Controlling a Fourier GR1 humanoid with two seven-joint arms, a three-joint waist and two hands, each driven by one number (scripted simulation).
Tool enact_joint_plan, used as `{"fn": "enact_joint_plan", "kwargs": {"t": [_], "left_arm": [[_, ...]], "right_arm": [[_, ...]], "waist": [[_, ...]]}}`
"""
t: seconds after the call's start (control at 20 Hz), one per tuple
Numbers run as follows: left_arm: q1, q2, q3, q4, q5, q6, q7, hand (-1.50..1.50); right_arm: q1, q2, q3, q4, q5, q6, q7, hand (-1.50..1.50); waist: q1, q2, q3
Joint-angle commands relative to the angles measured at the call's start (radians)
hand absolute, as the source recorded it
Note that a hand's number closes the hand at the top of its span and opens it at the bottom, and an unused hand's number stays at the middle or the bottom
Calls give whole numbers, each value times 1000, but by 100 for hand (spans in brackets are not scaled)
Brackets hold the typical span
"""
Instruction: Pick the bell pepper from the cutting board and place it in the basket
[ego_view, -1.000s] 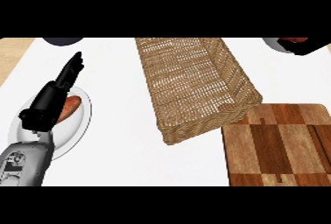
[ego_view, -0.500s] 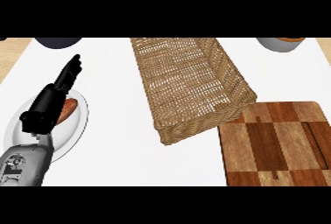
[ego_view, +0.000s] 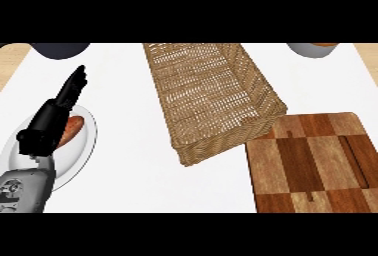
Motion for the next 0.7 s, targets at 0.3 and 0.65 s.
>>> {"fn": "enact_joint_plan", "kwargs": {"t": [0.3, 0.65], "left_arm": [[46, -5, 9, -35, -8, 6, 7, 0], [45, 17, 23, -94, 20, -27, 49, 0]], "right_arm": [[-69, 139, 71, 39, 54, 49, 133, 150], [-60, 143, 195, 38, 187, 28, 130, 150]], "waist": [[-21, -8, 0], [-8, -5, 1]]}}
